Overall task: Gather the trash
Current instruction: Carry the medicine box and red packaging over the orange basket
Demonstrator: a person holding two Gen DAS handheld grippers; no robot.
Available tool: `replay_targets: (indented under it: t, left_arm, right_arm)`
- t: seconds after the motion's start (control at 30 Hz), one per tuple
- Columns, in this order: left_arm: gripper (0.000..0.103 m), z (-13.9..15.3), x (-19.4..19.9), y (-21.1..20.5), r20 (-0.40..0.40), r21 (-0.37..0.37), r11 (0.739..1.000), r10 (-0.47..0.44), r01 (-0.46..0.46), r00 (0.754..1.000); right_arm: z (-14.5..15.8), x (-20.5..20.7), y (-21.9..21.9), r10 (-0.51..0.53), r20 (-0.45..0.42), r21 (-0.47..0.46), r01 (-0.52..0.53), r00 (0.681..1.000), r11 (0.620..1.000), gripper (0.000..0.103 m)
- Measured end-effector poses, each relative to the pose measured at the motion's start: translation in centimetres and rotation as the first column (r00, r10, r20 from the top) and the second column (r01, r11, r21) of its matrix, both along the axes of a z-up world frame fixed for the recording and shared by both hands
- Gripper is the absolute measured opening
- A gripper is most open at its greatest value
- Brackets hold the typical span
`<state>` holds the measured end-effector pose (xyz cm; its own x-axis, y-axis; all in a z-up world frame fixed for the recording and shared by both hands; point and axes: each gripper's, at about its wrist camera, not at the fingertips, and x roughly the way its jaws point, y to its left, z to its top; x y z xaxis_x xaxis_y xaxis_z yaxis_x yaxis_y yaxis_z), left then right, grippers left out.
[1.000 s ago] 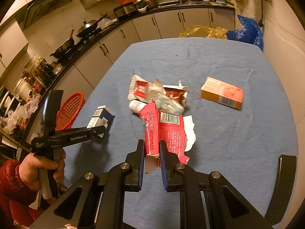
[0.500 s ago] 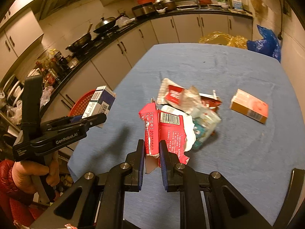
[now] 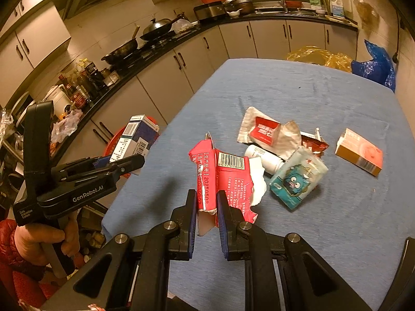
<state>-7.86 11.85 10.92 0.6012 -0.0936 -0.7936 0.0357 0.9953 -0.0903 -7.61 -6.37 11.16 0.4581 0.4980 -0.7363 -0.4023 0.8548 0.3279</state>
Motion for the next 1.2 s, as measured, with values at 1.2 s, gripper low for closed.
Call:
replay_targets:
  t: [1.2]
  left_arm:
    - [0.033, -0.1, 0.0, 3.0, -0.001, -0.01, 0.998, 0.054, -0.054, 0.999]
  right_arm:
    - [-0.6, 0.9, 2.0, 0.043, -0.012, -0.001, -0.043, 0.999, 0.999, 0.016]
